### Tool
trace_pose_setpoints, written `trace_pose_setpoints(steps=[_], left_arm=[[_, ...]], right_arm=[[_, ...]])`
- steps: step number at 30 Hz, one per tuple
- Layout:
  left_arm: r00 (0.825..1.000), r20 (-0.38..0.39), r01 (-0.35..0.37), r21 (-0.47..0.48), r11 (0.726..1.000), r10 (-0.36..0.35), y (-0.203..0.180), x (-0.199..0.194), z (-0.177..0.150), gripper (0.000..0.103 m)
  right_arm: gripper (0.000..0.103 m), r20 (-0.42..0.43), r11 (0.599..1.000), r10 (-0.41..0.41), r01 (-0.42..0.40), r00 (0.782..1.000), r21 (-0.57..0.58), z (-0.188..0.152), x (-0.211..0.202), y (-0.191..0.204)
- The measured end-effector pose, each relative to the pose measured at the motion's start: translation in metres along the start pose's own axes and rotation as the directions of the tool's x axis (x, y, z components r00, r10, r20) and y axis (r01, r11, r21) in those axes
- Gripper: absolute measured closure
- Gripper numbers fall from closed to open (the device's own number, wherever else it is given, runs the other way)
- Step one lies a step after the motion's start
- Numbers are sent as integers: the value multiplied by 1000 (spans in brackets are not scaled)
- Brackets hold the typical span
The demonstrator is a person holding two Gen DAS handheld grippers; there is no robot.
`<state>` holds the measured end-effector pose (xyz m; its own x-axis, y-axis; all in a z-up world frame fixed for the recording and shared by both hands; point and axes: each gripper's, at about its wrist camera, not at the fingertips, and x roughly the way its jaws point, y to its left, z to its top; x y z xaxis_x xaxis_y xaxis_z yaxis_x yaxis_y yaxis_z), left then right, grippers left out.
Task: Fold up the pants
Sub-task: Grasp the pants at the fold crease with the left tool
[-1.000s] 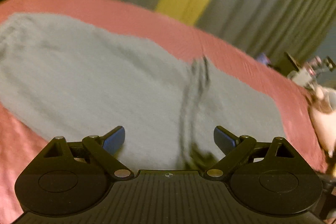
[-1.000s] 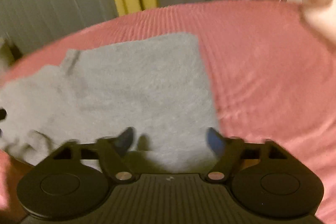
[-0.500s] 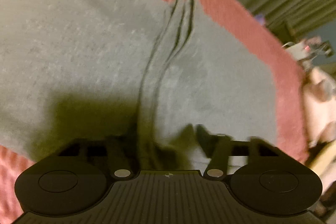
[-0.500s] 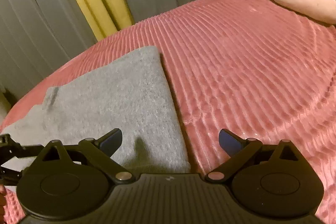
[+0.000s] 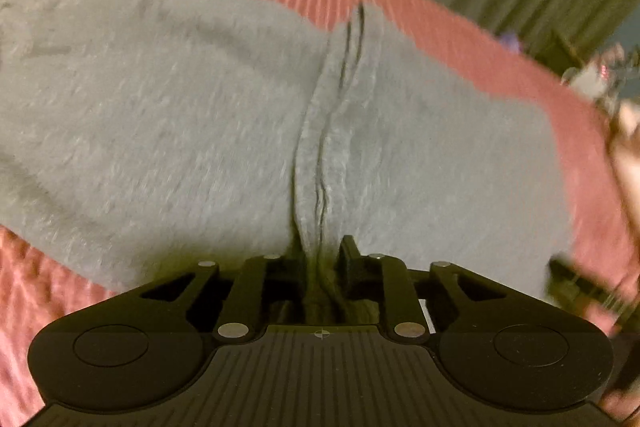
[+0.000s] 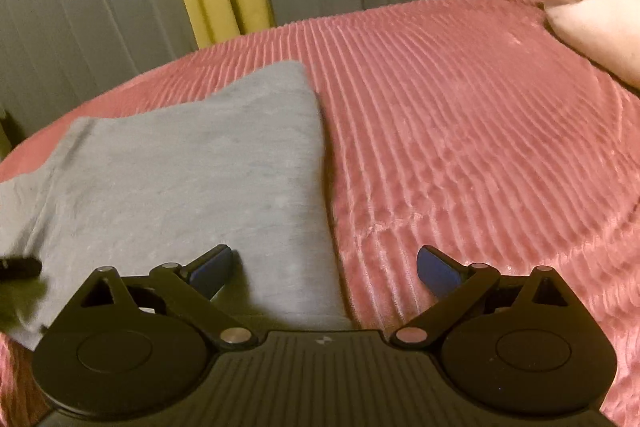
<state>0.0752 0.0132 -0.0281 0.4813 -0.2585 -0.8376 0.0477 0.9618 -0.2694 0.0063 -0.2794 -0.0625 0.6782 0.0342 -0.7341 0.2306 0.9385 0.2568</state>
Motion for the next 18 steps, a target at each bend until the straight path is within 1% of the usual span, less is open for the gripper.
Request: trace_pose_setpoints(steps=[1,3,4,5,6,7,8,9,11,12,13,14,15,17,18], left_arm=[[1000,21,-9,16,1000,9,-2,-3,0,74],[997,66,-38,39,999,36,-7,-12,6,72],[994,101,-50,48,998,45,-11,-16,12,66],[990,131,-49,56,997,42,-13,-20,18,54],[987,156,-44,62,997,34,-15,-23,26,46],[985,171,-45,63,997,33,-20,-21,36,35],[982,185,-44,71,997,30,-23,-19,45,31],[980,193,-53,82,995,37,-27,-13,54,31],[979,187,-102,85,991,84,-30,3,68,30],[980,168,-123,76,990,109,-30,13,74,31],[982,147,-130,66,989,120,-27,18,75,34],[985,121,-133,49,990,126,-25,27,78,41],[987,102,-127,30,991,124,-25,35,80,46],[992,86,-91,8,996,90,-26,38,83,80],[992,97,-82,3,997,81,-29,37,84,82]], right_arm=[[4,-7,1000,1,-1,1000,0,0,2,0],[4,-12,1000,1,-1,1000,3,0,5,1],[4,-11,1000,2,-2,1000,3,0,5,1],[4,-7,1000,2,-2,1000,1,0,5,1],[4,-2,1000,3,-3,1000,1,0,5,2],[4,1,1000,4,-4,1000,1,0,5,3],[4,2,1000,5,-5,1000,3,0,5,3],[4,2,1000,6,-6,1000,6,-1,6,3],[4,6,1000,10,-10,1000,16,-1,7,3],[4,9,1000,13,-13,1000,21,-1,8,3],[4,13,1000,17,-18,1000,26,-2,9,3],[4,16,999,23,-24,1000,32,-3,10,2],[4,17,999,28,-28,999,36,-3,11,2],[4,25,999,28,-29,999,41,-3,13,2],[4,28,999,25,-27,999,42,-3,13,2]])
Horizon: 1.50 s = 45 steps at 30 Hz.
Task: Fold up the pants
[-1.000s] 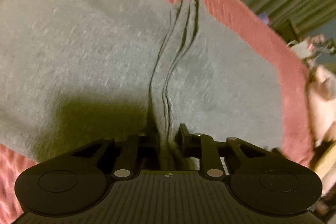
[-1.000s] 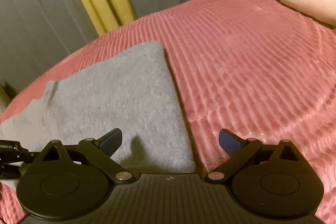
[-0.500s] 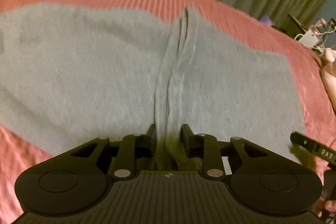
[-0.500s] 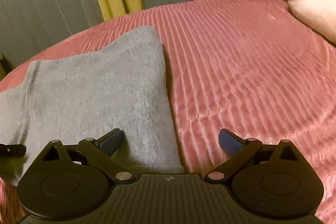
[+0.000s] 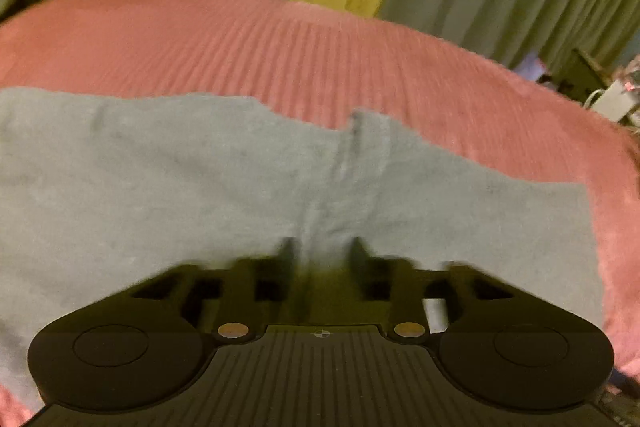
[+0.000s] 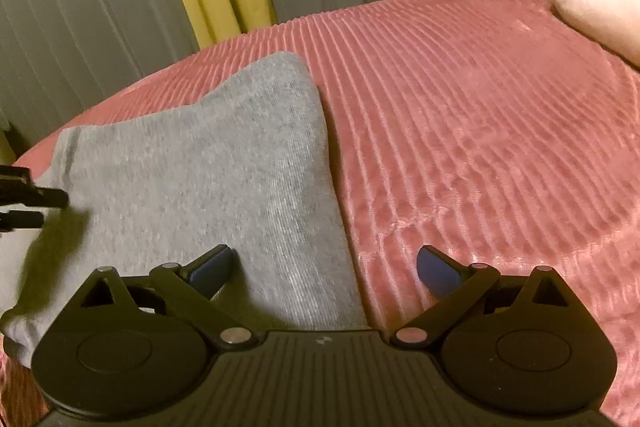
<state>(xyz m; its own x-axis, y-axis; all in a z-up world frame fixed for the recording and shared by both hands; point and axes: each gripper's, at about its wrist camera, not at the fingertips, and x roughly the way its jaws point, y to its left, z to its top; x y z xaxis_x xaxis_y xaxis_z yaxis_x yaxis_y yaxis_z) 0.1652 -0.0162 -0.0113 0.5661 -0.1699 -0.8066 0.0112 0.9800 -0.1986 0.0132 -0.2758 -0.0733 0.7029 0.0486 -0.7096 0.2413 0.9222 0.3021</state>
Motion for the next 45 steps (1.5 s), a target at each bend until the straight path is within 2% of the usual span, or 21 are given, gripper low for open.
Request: trace_pose_setpoints(steps=[2,4,5,7,9,11,13,17,22,28,34,37,38,39,41,42,43,45], left_arm=[[991,127,-42,45,998,36,-7,-12,-3,102],[965,258,-74,112,991,43,-10,-29,-9,102],[961,270,-94,120,988,59,-10,-31,-8,101],[971,223,-111,104,988,85,-6,-27,-2,101],[986,149,-85,85,993,71,3,-21,-1,89],[994,112,-25,73,997,16,6,-21,-6,65],[993,122,-18,109,994,5,2,-25,-14,59],[992,121,-55,203,978,30,-11,-20,-26,57],[993,93,-99,231,968,79,-15,-9,-32,56],[989,95,-131,236,963,111,-10,-4,-42,49],[979,129,-186,216,958,161,-13,-5,-46,42],[959,189,-239,147,960,209,-3,-23,-49,44],[958,196,-235,120,965,209,4,-30,-51,43],[966,187,-196,98,976,175,11,-39,-55,42],[987,148,-76,70,995,65,24,-53,-67,32],[991,130,-31,69,997,22,27,-59,-77,28],[993,122,-7,73,997,-2,28,-64,-88,22],[993,113,24,89,996,-34,27,-68,-110,21]], right_arm=[[4,4,1000,-2,2,1000,1,0,1,0],[4,7,1000,-4,4,1000,4,0,2,1],[4,9,1000,-5,5,1000,5,0,2,1],[4,9,1000,-4,4,1000,6,0,3,1],[4,7,1000,-6,6,1000,5,0,3,1],[4,8,1000,-9,9,1000,3,0,3,2],[4,9,1000,-13,13,1000,-1,0,4,3],[4,13,1000,-21,21,1000,-14,-1,5,4],[4,14,999,-29,30,999,-19,-1,7,5],[4,13,999,-33,33,999,-23,-1,9,4],[4,15,999,-32,32,999,-25,-1,9,3],[4,16,999,-30,30,999,-23,-2,9,2],[4,16,999,-30,30,999,-23,-2,9,2],[4,16,999,-30,30,999,-23,-2,9,2],[4,17,999,-29,29,999,-22,-1,10,2],[4,18,999,-29,29,999,-23,-1,10,2],[4,18,999,-28,29,999,-23,-1,10,2],[4,19,999,-25,25,1000,-21,-1,10,1]])
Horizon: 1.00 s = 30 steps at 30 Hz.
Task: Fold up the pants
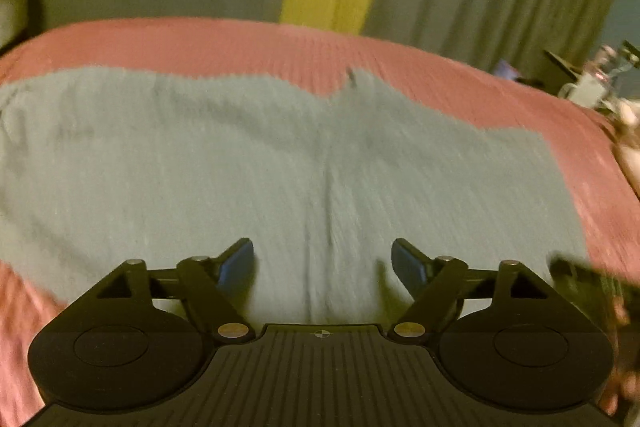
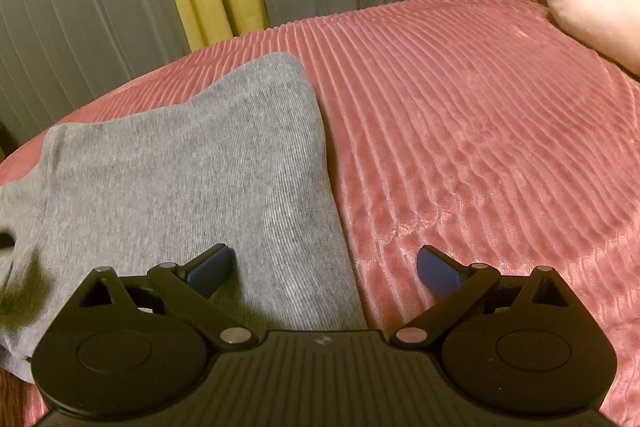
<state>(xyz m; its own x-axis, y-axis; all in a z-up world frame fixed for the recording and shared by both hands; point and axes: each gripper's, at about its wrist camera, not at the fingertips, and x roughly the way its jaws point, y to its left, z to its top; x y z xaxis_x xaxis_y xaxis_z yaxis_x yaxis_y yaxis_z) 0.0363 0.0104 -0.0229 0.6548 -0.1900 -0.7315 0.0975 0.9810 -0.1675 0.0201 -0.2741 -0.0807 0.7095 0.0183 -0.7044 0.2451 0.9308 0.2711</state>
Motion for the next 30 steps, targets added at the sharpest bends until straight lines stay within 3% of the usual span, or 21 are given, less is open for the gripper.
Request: trace_pose_setpoints(steps=[3,5,8,11,16,18,22,26,28,30], left_arm=[[997,-67,-35,28,999,37,-8,8,-17,21],[995,-54,-83,92,992,88,-14,13,-18,16],[994,-47,-95,84,992,99,-12,15,-18,15],[995,-47,-87,69,994,90,-9,14,-19,15],[994,-41,-95,74,993,98,-9,14,-20,14],[994,-41,-94,71,993,97,-9,13,-21,14],[994,-42,-94,65,993,97,-8,12,-21,13],[994,-42,-97,65,993,100,-8,13,-21,12],[994,-43,-94,67,993,97,-8,14,-21,11],[994,-45,-100,72,992,103,-9,15,-21,10]], right_arm=[[4,10,999,35,-35,999,39,2,-5,-6],[4,13,992,76,-77,997,95,4,-15,-14],[4,18,968,158,-158,987,195,3,-45,-26],[4,-27,925,288,-270,957,269,-3,-64,-31],[4,-123,858,408,-334,904,391,-17,-55,-30],[4,-102,842,433,-361,896,402,-16,-51,-26],[4,-14,749,528,-458,849,479,-11,-43,-24],[4,83,758,478,-459,874,463,-11,-49,-26],[4,119,836,357,-373,927,403,-9,-59,-24],[6,106,851,314,-329,944,409,-8,-55,-24]])
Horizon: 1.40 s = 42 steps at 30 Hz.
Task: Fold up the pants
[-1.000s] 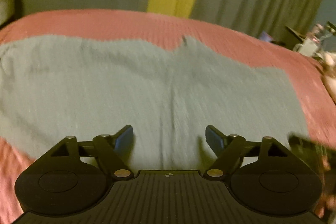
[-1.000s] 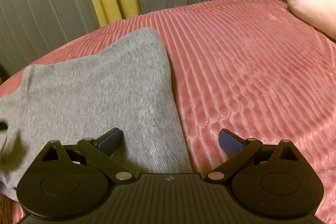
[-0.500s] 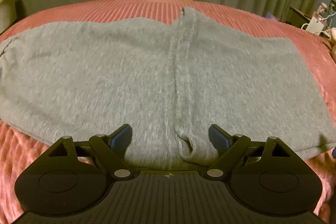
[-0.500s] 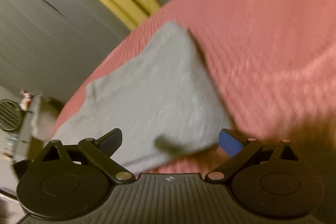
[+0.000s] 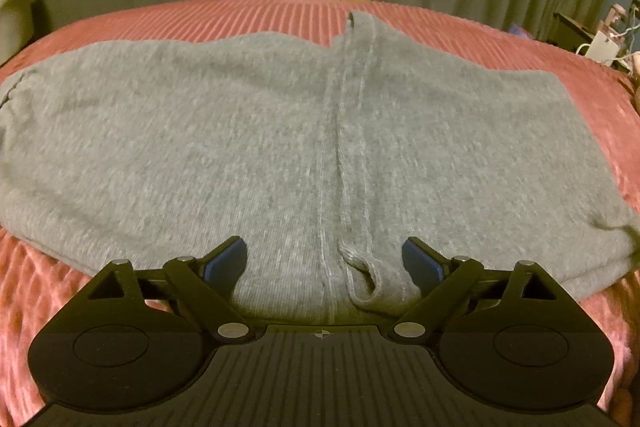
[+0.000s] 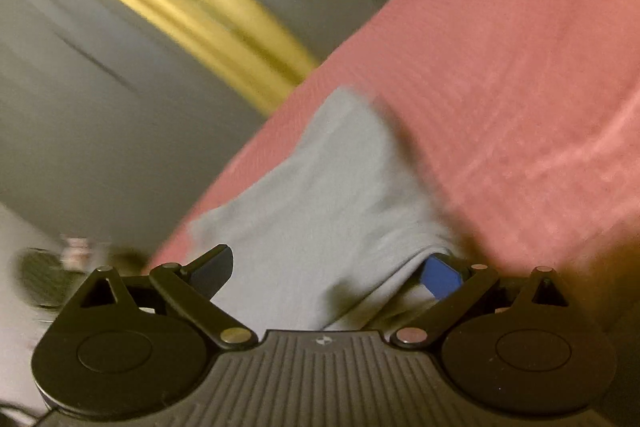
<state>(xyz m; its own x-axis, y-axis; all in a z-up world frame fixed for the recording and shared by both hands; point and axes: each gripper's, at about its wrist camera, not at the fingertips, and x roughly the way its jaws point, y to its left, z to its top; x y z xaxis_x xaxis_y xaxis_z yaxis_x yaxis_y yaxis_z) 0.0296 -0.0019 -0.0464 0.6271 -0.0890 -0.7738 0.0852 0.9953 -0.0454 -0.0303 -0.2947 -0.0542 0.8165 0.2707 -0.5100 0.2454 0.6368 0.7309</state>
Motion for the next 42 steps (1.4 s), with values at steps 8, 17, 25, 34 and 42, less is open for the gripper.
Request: trace_pose_setpoints(steps=[8,17,25,34,42], left_arm=[[1000,-5,-23,-13,1000,23,2,-2,0,8],[998,16,-66,-82,994,68,13,-4,5,8],[998,-3,-69,-60,996,69,13,4,5,5],[997,35,-60,-151,987,66,29,4,15,4],[906,206,-98,-748,657,369,185,-46,12,5]], right_arm=[[13,-8,985,-161,160,987,-67,1,-9,11],[72,241,899,-136,222,961,-377,10,-24,44],[103,98,841,-273,287,957,-458,17,52,17],[62,24,883,-136,132,990,-451,2,33,15],[35,-4,864,-128,110,992,-492,-4,43,15]])
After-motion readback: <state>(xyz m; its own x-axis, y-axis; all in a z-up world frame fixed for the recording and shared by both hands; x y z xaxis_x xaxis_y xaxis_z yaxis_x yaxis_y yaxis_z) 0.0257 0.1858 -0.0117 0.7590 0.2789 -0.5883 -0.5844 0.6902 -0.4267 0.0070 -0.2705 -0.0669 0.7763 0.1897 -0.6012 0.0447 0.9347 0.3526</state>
